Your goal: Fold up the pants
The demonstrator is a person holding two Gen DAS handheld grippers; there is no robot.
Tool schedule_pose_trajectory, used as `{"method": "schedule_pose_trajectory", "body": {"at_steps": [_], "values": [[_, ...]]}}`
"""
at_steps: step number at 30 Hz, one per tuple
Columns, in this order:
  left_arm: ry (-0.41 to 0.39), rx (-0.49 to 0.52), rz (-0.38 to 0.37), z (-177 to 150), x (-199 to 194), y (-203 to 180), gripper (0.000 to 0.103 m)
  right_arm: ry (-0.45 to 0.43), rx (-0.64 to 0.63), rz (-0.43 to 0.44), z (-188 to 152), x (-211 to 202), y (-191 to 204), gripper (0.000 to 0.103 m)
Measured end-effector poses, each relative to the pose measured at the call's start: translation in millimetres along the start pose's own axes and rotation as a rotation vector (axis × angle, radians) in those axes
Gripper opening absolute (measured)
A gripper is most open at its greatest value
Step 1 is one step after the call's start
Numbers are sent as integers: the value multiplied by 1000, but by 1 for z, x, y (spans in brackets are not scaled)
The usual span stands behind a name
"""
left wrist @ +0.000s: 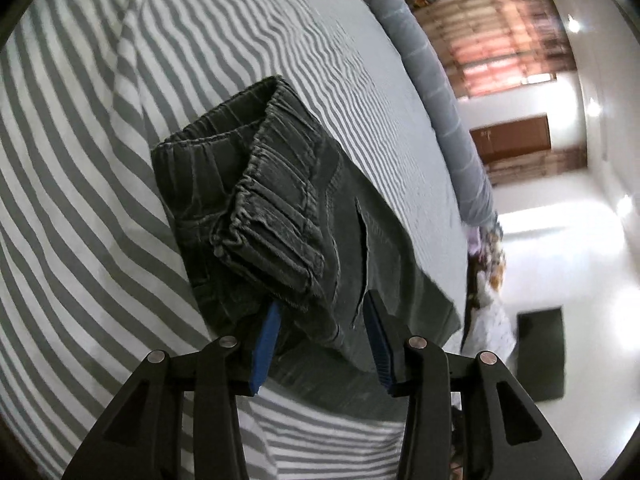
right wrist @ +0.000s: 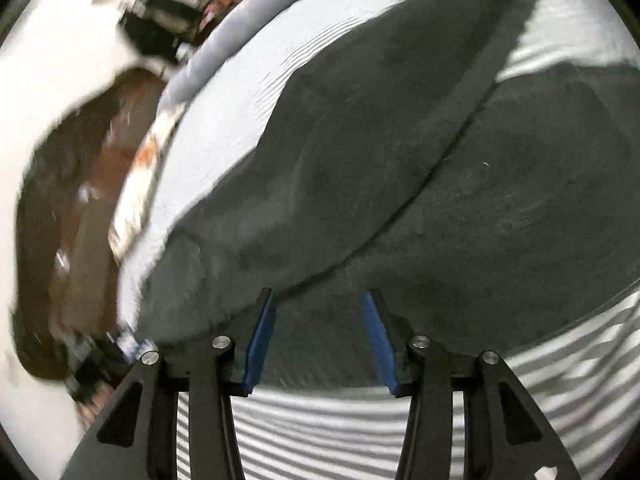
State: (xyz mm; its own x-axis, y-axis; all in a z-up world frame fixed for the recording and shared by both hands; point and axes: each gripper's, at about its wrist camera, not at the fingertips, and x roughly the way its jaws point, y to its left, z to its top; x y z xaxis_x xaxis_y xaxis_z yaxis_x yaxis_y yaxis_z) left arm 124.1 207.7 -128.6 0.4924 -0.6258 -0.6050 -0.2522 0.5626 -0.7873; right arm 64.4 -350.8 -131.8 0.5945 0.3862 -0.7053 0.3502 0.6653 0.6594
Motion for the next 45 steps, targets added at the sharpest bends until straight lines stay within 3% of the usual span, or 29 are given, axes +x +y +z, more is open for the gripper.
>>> {"method": "schedule_pose_trajectory", "body": {"at_steps": [4, 10, 19, 25, 29, 31, 36, 45], "values": [[-21, -34, 10, 4, 4, 3, 44, -50, 103, 11, 14, 10, -20, 35], [-42, -56, 34, 7, 9, 4, 44, -89, 149, -28, 41, 21, -40, 29], [-92, 10, 88, 11, 16, -18, 44, -144, 177, -33, 82, 18, -59, 25], [-107, 43, 122, 12, 13, -29, 27, -155, 191, -29, 96, 21, -65, 21], [-99, 32, 125, 13, 14, -26, 27, -165, 195, -33, 102, 22, -71, 21], [-98, 36, 133, 14, 15, -25, 27, -154, 181, -49, 104, 24, -67, 11], [-104, 26, 139, 17, 17, -24, 25, -160, 144, -80, 104, 13, -55, 5], [-76, 216, 193, 41, 13, -60, 22, -201, 19, -102, 73, -52, -17, 4]]}}
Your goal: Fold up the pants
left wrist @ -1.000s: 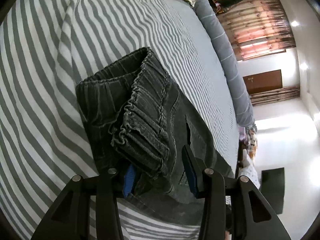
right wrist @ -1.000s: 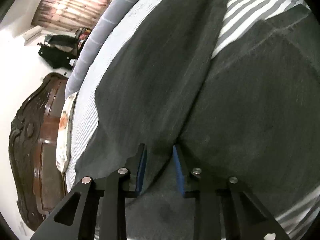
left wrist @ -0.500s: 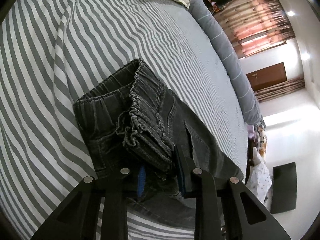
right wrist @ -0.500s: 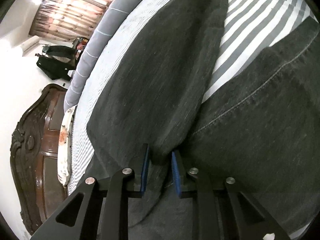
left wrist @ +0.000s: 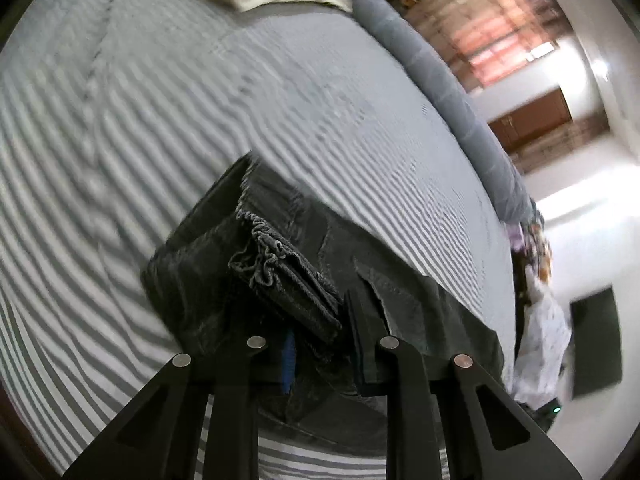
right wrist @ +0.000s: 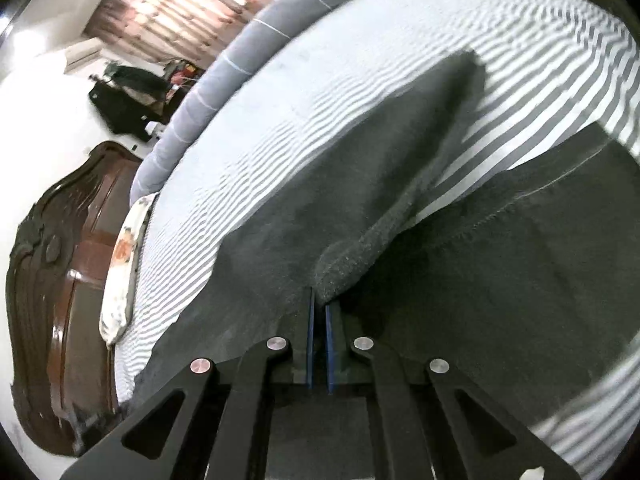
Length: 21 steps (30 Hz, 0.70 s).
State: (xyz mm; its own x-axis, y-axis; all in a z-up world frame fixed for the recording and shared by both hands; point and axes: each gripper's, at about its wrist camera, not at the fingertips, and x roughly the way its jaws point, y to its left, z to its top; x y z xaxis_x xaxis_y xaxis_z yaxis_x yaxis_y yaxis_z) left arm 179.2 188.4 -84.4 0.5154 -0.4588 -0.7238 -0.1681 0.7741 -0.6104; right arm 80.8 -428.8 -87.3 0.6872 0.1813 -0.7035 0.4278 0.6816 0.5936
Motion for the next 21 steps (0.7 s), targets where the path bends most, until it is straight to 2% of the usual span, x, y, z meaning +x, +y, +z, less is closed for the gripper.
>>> {"method": "schedule_pose_trajectory", "body": {"at_steps": [4, 7, 12, 16, 21], "values": [[18, 150, 13, 14, -5, -11, 22, 14, -38, -20, -29, -23, 7, 4], [90, 258, 80, 13, 5, -4, 22, 46, -57, -55, -55, -31, 1, 4], [177, 274, 201, -1, 26, 27, 22, 114, -16, -90, -79, -19, -18, 4], [158, 274, 220, -11, 33, 35, 22, 162, -7, -131, -83, -2, -28, 4], [118, 394, 317, -25, 35, 14, 24, 180, 32, -107, -85, 4, -37, 7]]}}
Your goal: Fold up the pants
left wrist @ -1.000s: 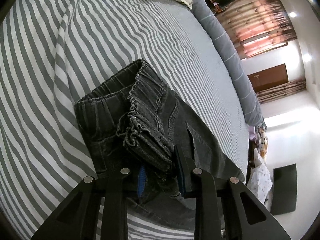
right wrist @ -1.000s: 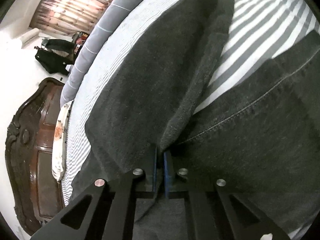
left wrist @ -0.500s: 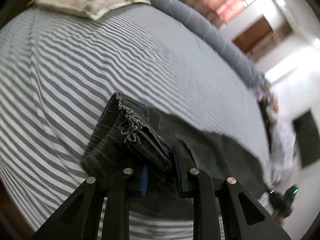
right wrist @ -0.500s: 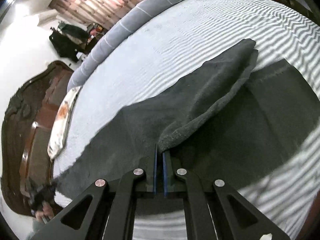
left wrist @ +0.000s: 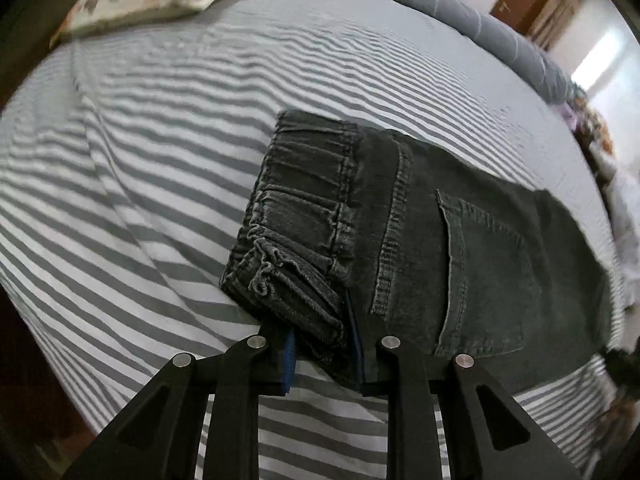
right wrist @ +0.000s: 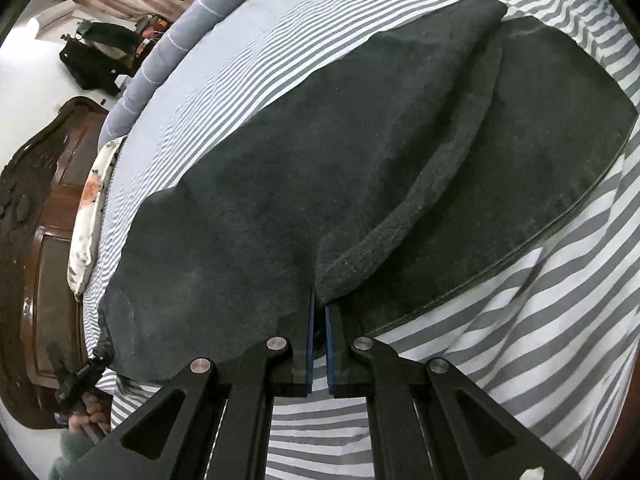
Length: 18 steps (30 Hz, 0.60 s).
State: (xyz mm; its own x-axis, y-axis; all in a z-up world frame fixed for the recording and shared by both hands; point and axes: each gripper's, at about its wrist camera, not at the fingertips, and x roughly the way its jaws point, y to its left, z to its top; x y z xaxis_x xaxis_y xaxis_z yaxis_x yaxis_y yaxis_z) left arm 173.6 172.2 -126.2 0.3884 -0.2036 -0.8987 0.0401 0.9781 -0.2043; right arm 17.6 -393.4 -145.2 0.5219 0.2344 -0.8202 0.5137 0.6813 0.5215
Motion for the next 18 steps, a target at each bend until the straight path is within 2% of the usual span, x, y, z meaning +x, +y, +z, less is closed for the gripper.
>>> {"method": "schedule_pose_trajectory", "body": {"at_steps": [7, 10, 14, 18], "values": [[-37, -4, 21, -9, -26, -10, 34, -6, 59, 99, 6, -1, -13, 10], [-85, 29, 44, -15, -46, -17, 35, -22, 77, 129, 10, -4, -19, 12], [-184, 148, 26, -29, -76, -57, 38, -45, 103, 144, 17, -7, -29, 13], [-252, 331, -24, -53, -90, -124, 48, -53, 131, 173, 28, -10, -37, 13]]}}
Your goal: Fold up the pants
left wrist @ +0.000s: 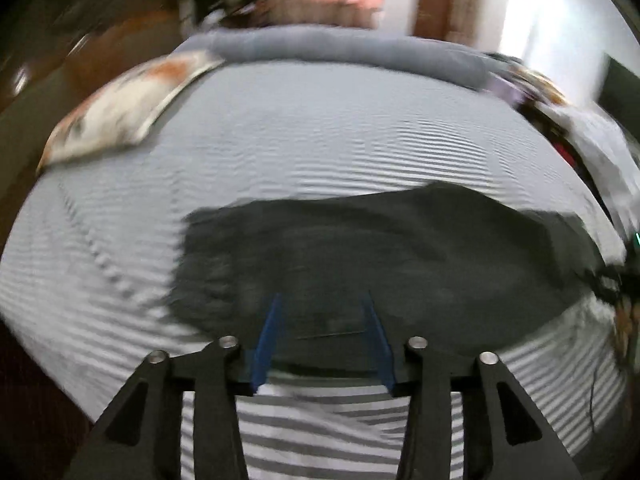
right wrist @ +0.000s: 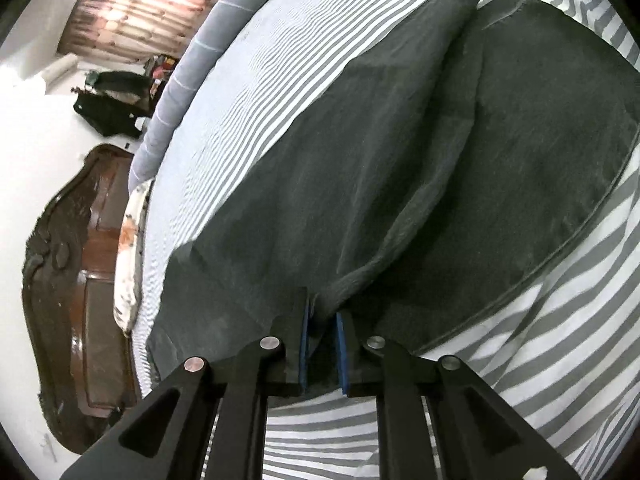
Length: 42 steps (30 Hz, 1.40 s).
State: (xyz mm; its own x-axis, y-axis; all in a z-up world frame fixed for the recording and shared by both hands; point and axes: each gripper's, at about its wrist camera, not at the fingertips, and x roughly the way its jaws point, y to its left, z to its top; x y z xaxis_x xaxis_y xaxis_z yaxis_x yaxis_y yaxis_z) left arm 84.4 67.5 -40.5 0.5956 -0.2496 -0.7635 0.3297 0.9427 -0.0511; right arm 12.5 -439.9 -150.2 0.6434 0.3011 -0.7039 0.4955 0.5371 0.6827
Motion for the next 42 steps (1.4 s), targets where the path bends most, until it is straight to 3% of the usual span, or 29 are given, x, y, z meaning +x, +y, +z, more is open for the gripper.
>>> {"method": "schedule_pose_trajectory", "body": {"at_steps": [4, 9, 16, 24, 33, 36, 39, 42], "values": [[-23, 210, -94, -3, 9, -88, 51, 0, -17, 15, 13, -7, -1, 13], [-11, 403, -193, -14, 32, -181, 51, 9, -40, 6, 26, -9, -1, 13], [-33, 571, -222, -27, 65, -278, 51, 8, -25, 41, 42, -9, -6, 12], [-13, 620, -189, -21, 102, -320, 51, 20, -23, 97, 57, -8, -11, 9], [-14, 650, -258, -36, 102, -324, 51, 3, -15, 139, 69, -9, -7, 7], [-19, 689, -228, -47, 102, -324, 51, -7, -15, 121, 60, -19, -12, 14], [-35, 703, -189, -51, 106, -325, 51, -21, 44, 112, 50, -32, -30, 34], [-45, 682, -180, -45, 113, -329, 51, -20, 96, 112, 48, -35, -47, 36]]}}
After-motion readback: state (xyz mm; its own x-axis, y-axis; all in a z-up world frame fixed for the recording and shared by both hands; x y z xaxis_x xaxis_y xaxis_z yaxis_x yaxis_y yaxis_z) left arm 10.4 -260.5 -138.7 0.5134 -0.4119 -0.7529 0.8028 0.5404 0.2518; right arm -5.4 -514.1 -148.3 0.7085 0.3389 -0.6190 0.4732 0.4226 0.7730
